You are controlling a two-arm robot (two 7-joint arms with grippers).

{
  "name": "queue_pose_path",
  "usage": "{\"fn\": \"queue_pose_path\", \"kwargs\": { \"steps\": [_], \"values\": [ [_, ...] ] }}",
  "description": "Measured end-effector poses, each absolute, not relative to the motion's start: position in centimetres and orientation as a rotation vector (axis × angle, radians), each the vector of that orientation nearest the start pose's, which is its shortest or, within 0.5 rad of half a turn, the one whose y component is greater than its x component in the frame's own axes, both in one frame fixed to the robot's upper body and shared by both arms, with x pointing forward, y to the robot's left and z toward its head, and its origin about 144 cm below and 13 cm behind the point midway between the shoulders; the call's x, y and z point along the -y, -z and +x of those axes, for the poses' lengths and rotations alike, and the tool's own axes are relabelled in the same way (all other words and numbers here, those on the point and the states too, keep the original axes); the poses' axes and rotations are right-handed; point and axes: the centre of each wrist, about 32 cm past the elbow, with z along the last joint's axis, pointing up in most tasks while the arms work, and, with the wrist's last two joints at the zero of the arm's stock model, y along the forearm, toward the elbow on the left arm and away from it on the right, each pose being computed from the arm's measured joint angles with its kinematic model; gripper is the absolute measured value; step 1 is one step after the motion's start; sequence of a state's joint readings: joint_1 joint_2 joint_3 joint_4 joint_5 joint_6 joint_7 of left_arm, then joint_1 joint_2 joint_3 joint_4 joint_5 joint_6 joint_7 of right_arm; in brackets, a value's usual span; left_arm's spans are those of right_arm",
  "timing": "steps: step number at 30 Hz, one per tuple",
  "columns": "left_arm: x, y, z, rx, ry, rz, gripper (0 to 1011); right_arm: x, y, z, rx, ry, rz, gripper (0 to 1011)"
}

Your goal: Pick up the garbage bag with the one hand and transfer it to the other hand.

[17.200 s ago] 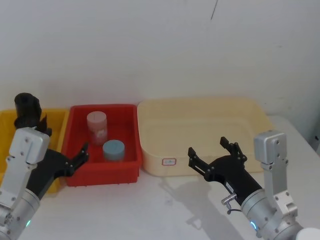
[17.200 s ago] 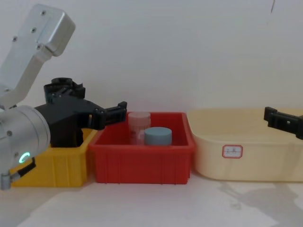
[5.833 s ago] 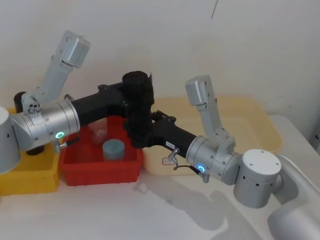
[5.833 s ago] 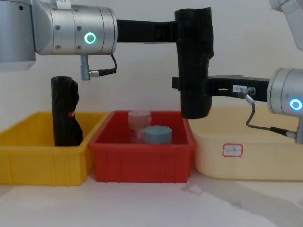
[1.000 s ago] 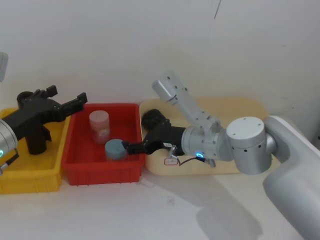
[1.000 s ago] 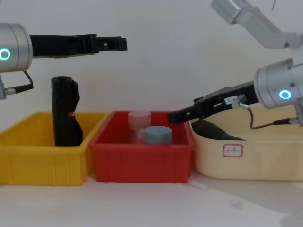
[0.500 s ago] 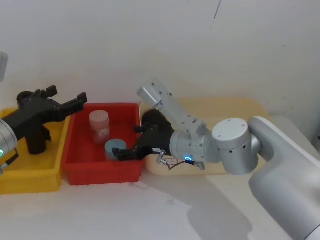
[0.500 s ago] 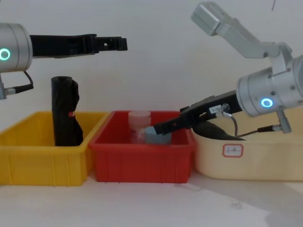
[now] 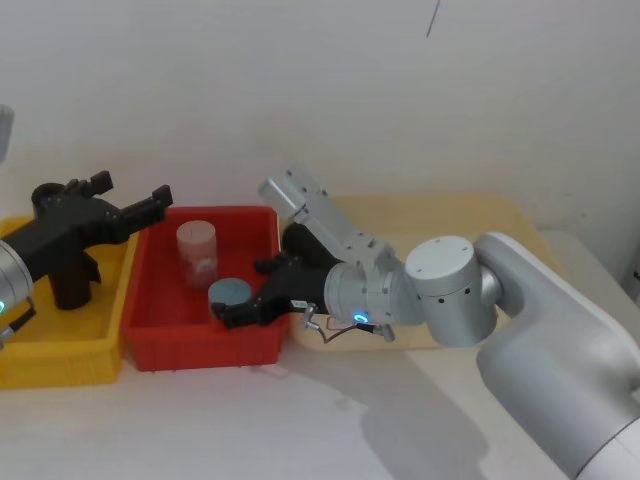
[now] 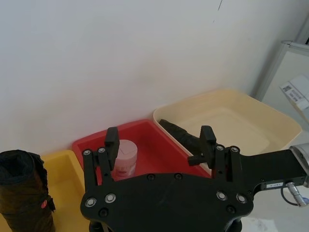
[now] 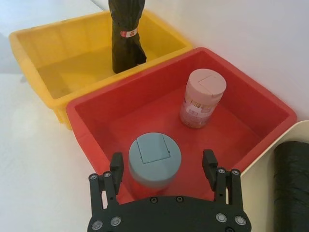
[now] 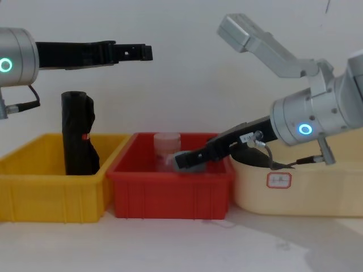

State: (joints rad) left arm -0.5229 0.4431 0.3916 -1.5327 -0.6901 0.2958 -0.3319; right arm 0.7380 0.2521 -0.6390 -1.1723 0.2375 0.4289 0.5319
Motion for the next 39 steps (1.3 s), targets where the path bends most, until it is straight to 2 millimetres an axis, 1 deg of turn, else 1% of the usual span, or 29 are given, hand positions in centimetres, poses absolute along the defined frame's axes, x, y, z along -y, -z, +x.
{"fn": "queue_pose_path", "kwargs": {
  "steps": [23, 27, 28, 29, 31, 34, 37, 39],
  "values": [
    [-24.7, -130.0, 56.1, -0.070, -0.860, -0.067, 1001, 15.3, -125.3, 62.8, -0.041, 0.651, -0.476, 1001],
    [-24.7, -130.0, 56.1, -0.070, -0.860, -0.067, 1001, 15.2, -125.2, 62.9, -0.043, 0.646, -0.476, 921],
    [-24.7, -130.0, 56.1, -0.070, -0.860, -0.067, 1001, 15.2, -125.2, 62.9, -0.043, 0.646, -0.476, 921],
    [-24.7, -130.0, 56.1, -0.070, -0.860, -0.067, 1001, 15.2, -125.2, 62.9, -0.043, 0.646, -0.476, 876],
    [-24.7, -130.0, 56.1, -0.071, -0.860, -0.067, 1001, 15.2, -125.2, 62.9, -0.044, 0.644, -0.475, 842],
    [-24.7, -130.0, 56.1, -0.070, -0.860, -0.067, 1002, 15.2, -125.2, 63.0, -0.044, 0.644, -0.475, 738],
    [-24.7, -130.0, 56.1, -0.070, -0.860, -0.067, 1001, 15.2, -125.2, 63.0, -0.045, 0.644, -0.475, 666],
    [-24.7, -130.0, 56.1, -0.070, -0.860, -0.067, 1001, 15.2, -125.2, 63.0, -0.045, 0.644, -0.474, 666]
  ]
}}
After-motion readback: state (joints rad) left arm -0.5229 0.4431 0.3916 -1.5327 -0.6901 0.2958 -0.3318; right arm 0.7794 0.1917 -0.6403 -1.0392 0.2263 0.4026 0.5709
